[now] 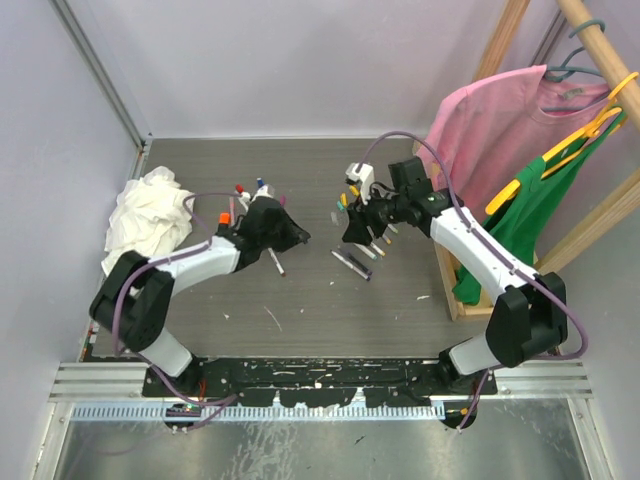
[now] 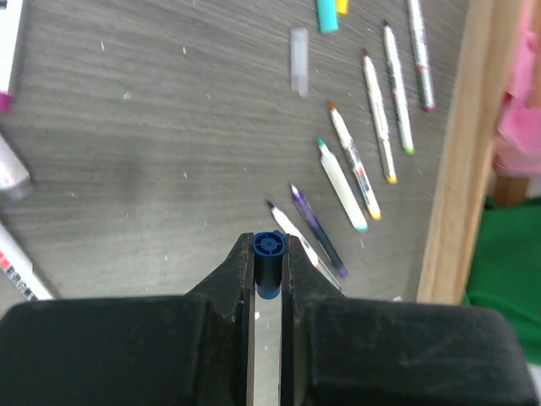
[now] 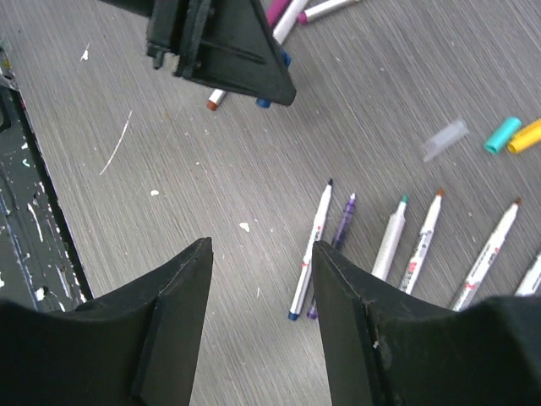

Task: Open the pen caps
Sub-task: Place the pen cap at the center of the board.

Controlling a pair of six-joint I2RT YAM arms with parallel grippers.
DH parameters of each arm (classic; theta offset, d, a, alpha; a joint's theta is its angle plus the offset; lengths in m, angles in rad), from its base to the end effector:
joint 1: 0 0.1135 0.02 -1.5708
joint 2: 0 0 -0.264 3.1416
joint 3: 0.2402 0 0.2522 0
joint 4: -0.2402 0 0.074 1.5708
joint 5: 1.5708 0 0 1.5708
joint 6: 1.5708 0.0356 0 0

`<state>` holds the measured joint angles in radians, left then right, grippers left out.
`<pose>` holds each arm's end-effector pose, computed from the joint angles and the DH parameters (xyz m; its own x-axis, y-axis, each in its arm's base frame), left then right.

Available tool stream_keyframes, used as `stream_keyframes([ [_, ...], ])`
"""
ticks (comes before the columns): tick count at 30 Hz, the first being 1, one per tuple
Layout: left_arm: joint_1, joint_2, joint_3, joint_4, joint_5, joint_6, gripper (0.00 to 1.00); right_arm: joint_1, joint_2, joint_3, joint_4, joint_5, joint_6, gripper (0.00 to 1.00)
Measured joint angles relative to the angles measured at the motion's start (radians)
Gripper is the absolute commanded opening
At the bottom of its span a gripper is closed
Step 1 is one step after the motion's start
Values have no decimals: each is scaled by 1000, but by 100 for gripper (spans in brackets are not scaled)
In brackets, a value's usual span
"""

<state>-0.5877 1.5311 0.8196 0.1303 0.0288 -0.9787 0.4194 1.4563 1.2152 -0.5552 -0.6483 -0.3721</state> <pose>0.2706 -0.1815 0.2026 -0.7315 -0.5093 -0.4533 -0.0586 0.7094 -0.7024 0.2777 0.1473 0.3024 -0.3499 -0.4733 -0.8084 -0.8990 0.4122 0.1478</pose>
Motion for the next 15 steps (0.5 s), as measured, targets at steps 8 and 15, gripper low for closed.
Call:
stream_keyframes([
  [8,-54,315,438,-372,-145,30,2,-95,-43,-66,-2,-97,-19,56],
  [15,-77,485,649,-537,-181,49,7,-101,-43,-67,1,-125,-22,56],
])
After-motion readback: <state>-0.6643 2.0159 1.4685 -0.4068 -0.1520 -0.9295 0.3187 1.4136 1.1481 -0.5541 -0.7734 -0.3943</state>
